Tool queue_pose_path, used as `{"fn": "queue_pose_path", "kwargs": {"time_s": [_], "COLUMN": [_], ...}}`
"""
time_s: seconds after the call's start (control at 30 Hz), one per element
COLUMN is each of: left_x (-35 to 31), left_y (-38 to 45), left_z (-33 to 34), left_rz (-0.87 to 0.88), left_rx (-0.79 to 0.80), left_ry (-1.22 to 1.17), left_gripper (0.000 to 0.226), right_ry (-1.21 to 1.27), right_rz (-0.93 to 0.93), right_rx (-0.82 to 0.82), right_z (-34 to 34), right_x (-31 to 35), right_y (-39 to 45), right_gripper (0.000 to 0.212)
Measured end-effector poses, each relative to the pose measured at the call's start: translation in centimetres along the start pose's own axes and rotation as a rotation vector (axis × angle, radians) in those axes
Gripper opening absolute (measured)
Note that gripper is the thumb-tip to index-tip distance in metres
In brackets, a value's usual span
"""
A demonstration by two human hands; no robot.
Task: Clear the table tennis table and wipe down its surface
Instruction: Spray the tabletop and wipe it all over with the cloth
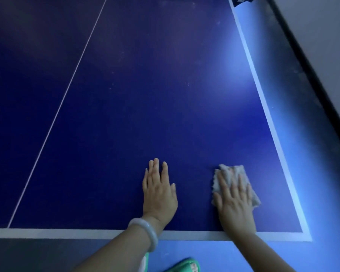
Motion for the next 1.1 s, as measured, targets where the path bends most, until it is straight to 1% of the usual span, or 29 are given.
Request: {"fn": "queue_pose_path", "kwargs": {"time_s": [0.07, 0.1, 0.17, 0.2, 0.23, 0.27, 0.33, 0.37, 0.4, 0.47, 0.5, 0.53, 0.57, 0.6, 0.63, 0.67, 0.7, 0.73, 0.77, 0.8, 0.83, 0.87, 0.9, 0.93, 0.97, 1.0, 1.03, 1.1], "left_x": [2.1, 3.8, 8.0, 10.2, 12.2, 13.8, 15.4, 15.6, 15.5, 15.4, 15.4, 15.6, 15.7, 15.8, 15.9, 15.9, 15.9, 16.0, 16.0, 16.1, 16.1, 16.1, 16.2, 16.2, 16.1, 16.1, 16.1, 16.2], "left_y": [-0.2, -0.1, 0.2, 0.4, 0.5, 0.6, 0.7, 0.7, 0.7, 0.7, 0.7, 0.8, 0.8, 0.9, 0.9, 0.9, 1.0, 1.0, 1.0, 1.0, 1.0, 1.1, 1.1, 1.1, 1.1, 1.1, 1.1, 1.1], "left_z": [-2.3, -3.8, -6.9, -8.1, -9.1, -9.6, -10.2, -10.3, -10.3, -10.1, -10.0, -10.0, -9.9, -9.8, -9.7, -9.6, -9.5, -9.4, -9.3, -9.3, -9.3, -9.2, -9.2, -9.2, -9.2, -9.2, -9.2, -9.3], "left_rz": [0.094, 0.099, 0.0, -0.074, -0.144, -0.201, -0.244, -0.239, -0.232, -0.234, -0.237, -0.24, -0.241, -0.241, -0.238, -0.234, -0.23, -0.227, -0.227, -0.227, -0.225, -0.223, -0.223, -0.225, -0.223, -0.219, -0.218, -0.227], "left_rx": [0.019, -0.009, -0.108, -0.145, -0.161, -0.163, -0.169, -0.18, -0.189, -0.186, -0.181, -0.182, -0.184, -0.183, -0.18, -0.177, -0.176, -0.174, -0.169, -0.162, -0.159, -0.159, -0.156, -0.154, -0.156, -0.162, -0.168, -0.173], "left_ry": [-0.037, -0.016, 0.044, 0.07, 0.087, 0.096, 0.105, 0.114, 0.128, 0.161, 0.17, 0.171, 0.17, 0.171, 0.17, 0.171, 0.173, 0.177, 0.181, 0.187, 0.193, 0.196, 0.192, 0.186, 0.182, 0.182, 0.181, 0.178], "left_gripper": [0.058, 0.057, 0.057, 0.059, 0.061, 0.063, 0.064, 0.062, 0.061, 0.066, 0.069, 0.069, 0.069, 0.069, 0.069, 0.068, 0.068, 0.068, 0.068, 0.068, 0.068, 0.068, 0.068, 0.068, 0.067, 0.067, 0.067, 0.067], "right_ry": [0.032, 0.05, 0.085, 0.087, 0.075, 0.05, 0.007, 0.0, -0.001, -0.045, -0.095, -0.158, -0.213, -0.215, -0.16, -0.059, 0.023, 0.113, 0.191, 0.222, 0.156, 0.074, 0.042, 0.075, 0.084, 0.041, 0.012, -0.019], "right_rz": [0.173, 0.244, 0.369, 0.388, 0.34, 0.226, -0.12, -0.265, -0.379, -0.558, -0.622, -0.64, -0.585, -0.431, -0.206, 0.073, 0.347, 0.53, 0.639, 0.648, 0.529, 0.336, 0.11, -0.092, -0.25, -0.365, -0.411, -0.407], "right_rx": [0.007, 0.013, 0.019, -0.002, -0.035, -0.075, -0.116, -0.13, -0.123, -0.111, -0.136, -0.164, -0.186, -0.192, -0.168, -0.112, 0.007, 0.119, 0.164, 0.189, 0.168, 0.106, 0.06, 0.06, 0.062, 0.068, 0.062, 0.029], "right_z": [-0.2, -0.4, -0.8, -1.2, -1.6, -1.8, -1.9, -1.8, -1.7, -1.8, -2.0, -2.1, -2.3, -2.5, -2.9, -3.0, -2.5, -2.2, -2.2, -2.3, -2.4, -2.6, -2.9, -3.0, -3.0, -3.0, -2.9, -2.3], "right_x": [-1.4, -1.2, 0.6, 2.4, 4.9, 7.9, 14.4, 16.7, 18.0, 18.1, 17.3, 15.9, 14.0, 11.3, 8.3, 5.5, 3.5, 3.3, 4.0, 5.6, 8.3, 11.8, 15.6, 18.9, 21.3, 22.5, 22.5, 20.3], "right_y": [-0.4, -0.7, -1.3, -1.4, -1.4, -1.5, -2.1, -2.2, -1.8, -0.3, 0.6, 1.8, 3.5, 5.2, 6.9, 8.0, 8.5, 8.8, 9.2, 9.9, 10.7, 11.1, 11.1, 10.4, 9.4, 8.4, 7.7, 6.7], "right_gripper": [0.066, 0.066, 0.064, 0.064, 0.063, 0.061, 0.059, 0.063, 0.067, 0.067, 0.065, 0.064, 0.062, 0.061, 0.058, 0.055, 0.053, 0.055, 0.058, 0.059, 0.061, 0.063, 0.065, 0.066, 0.066, 0.063, 0.061, 0.06]}}
Point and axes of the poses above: each hand's wrist, its own y-axis towards the middle knuckle, its own z-axis out of the palm, x = y × z, the point moved 6 cm from there along y, towards the middle knuckle, and after that the axes turned 10 degrees about -y, right-handed, at the moved point
